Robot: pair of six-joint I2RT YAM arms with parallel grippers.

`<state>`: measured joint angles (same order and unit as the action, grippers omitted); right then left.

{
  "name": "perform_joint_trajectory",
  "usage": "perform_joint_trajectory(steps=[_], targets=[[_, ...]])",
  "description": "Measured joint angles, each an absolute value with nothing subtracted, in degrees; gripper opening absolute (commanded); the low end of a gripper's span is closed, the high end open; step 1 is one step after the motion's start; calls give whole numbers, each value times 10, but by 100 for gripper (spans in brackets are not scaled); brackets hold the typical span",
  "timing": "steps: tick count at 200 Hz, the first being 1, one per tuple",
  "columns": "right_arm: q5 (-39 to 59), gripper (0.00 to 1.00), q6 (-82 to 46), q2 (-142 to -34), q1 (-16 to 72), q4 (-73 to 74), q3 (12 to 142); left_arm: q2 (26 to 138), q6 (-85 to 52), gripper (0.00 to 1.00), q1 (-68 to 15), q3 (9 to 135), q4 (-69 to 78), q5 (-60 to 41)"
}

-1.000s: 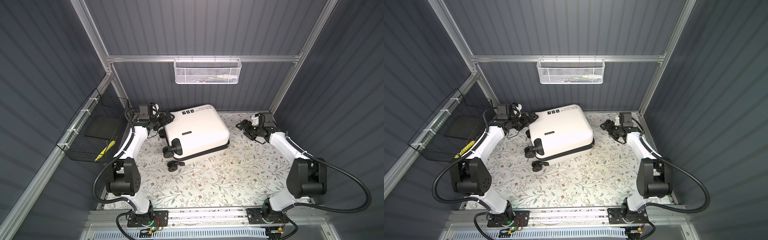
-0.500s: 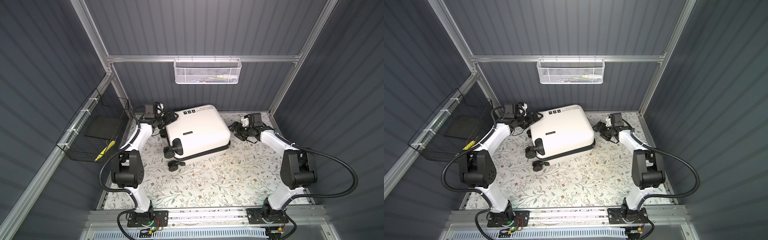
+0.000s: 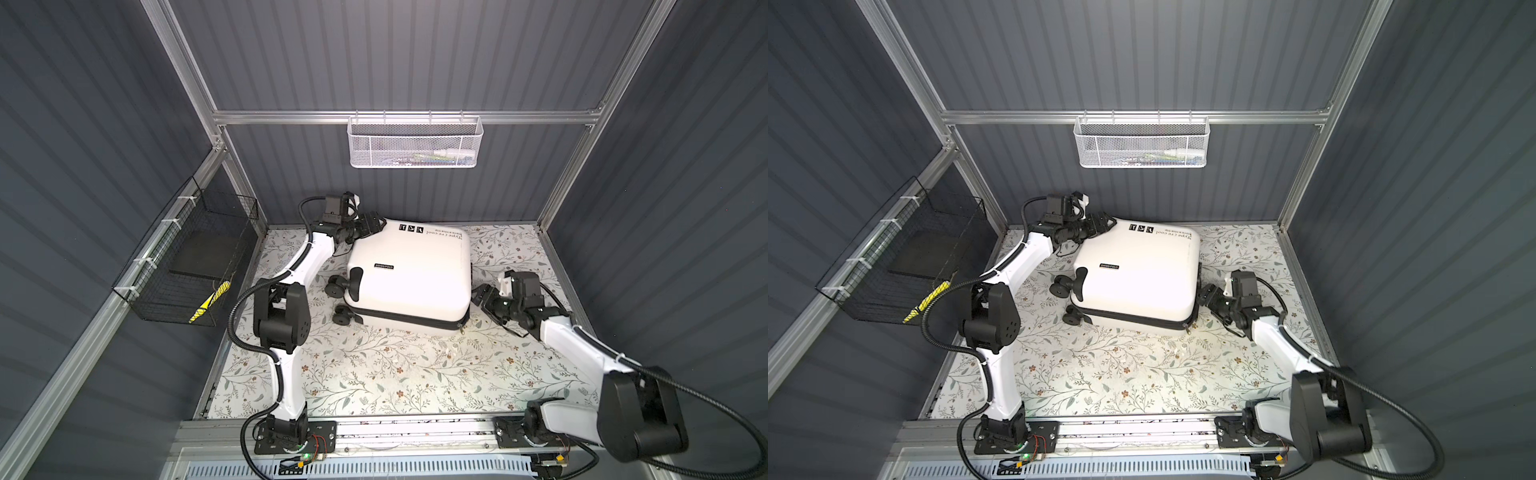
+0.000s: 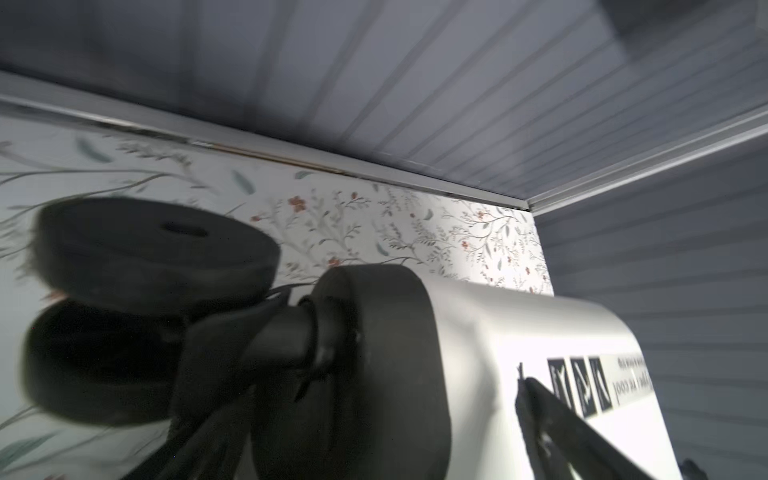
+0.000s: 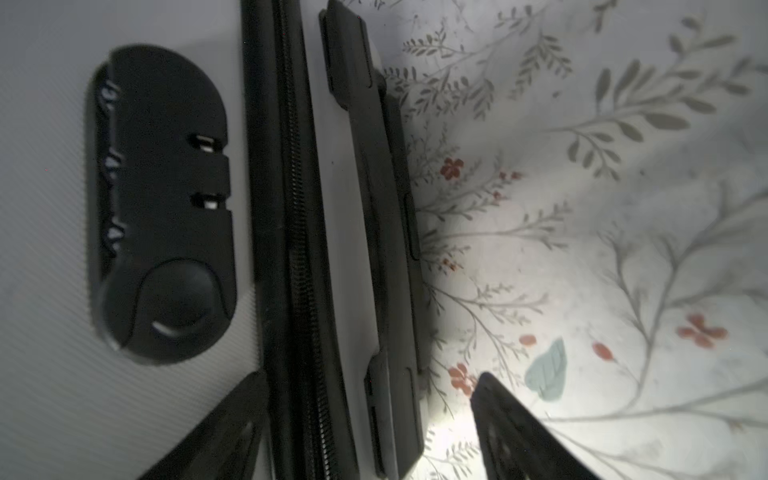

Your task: Pack the luggage

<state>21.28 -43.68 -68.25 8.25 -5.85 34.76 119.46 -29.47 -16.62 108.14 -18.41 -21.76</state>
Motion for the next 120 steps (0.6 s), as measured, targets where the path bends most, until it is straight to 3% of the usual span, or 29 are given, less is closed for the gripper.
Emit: perform_joint_trajectory(steps=[34, 67, 120], targets=[[189, 82, -432, -595, 72, -121, 318, 1260, -297, 100, -188, 1188, -225, -232], [153, 83, -419, -581, -5, -206, 357, 1265, -297, 100, -174, 1233, -273, -243], [161, 83, -416, -682, -113, -236, 510, 1062, -296, 100, -93, 1066, -288, -240]])
